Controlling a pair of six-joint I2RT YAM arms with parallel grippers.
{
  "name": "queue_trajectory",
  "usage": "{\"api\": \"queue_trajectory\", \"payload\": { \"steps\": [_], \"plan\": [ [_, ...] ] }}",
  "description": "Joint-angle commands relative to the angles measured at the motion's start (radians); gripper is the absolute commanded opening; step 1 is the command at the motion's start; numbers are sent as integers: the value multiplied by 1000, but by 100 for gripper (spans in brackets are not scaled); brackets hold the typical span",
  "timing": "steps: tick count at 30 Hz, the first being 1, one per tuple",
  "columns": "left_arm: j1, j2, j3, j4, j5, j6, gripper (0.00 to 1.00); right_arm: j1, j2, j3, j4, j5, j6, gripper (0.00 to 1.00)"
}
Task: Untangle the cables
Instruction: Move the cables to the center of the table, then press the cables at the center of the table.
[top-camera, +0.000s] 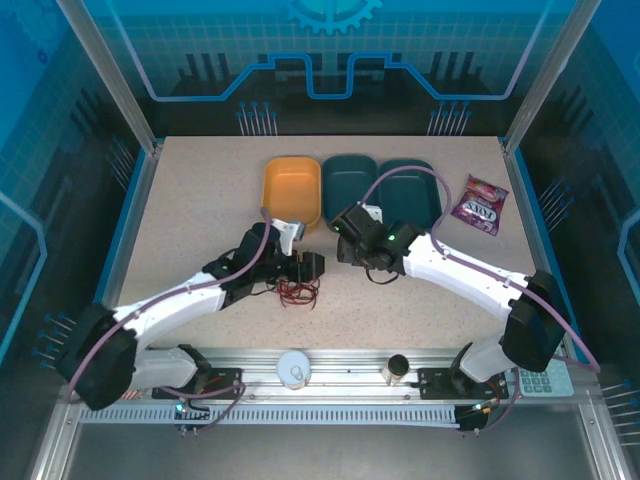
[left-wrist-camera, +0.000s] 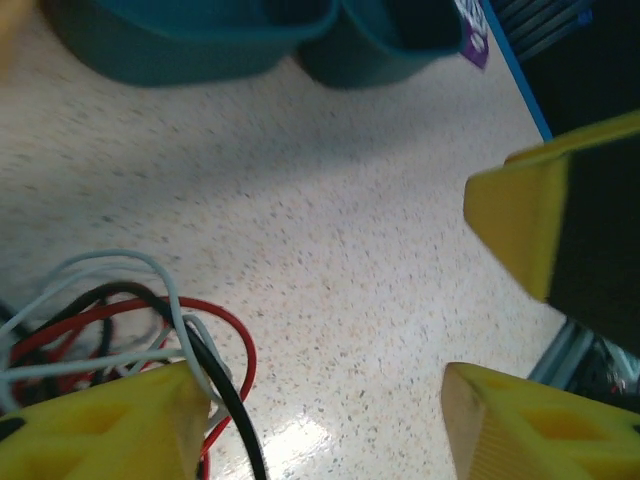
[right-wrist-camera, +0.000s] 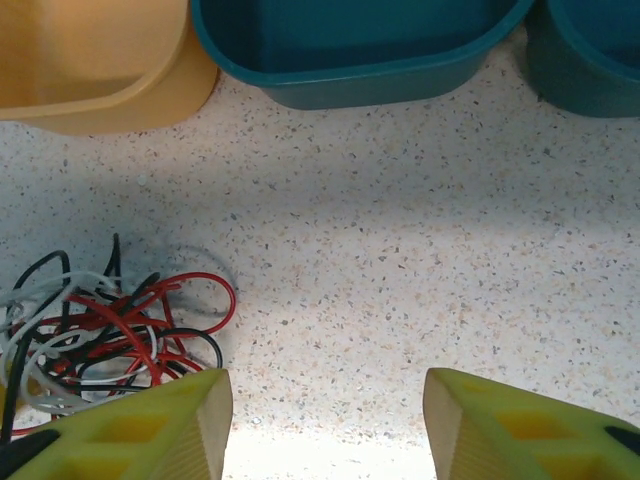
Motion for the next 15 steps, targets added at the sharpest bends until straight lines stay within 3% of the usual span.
{"api": "queue_trajectory", "payload": {
  "steps": [1, 4, 10, 15],
  "plan": [
    [26, -98, 28, -187, -195, -46, 74, 31, 1, 14, -39, 25, 20, 54],
    [85, -165, 11, -276, -233, -118, 82, 61, 38, 53, -39, 9, 11, 53],
    [228, -241, -70, -299, -159, -198, 82, 101, 139, 143, -18, -77, -8, 51],
    [275, -209, -81, -341, -153, -214, 83, 110, 208, 173, 30, -161, -7, 45]
  ]
}}
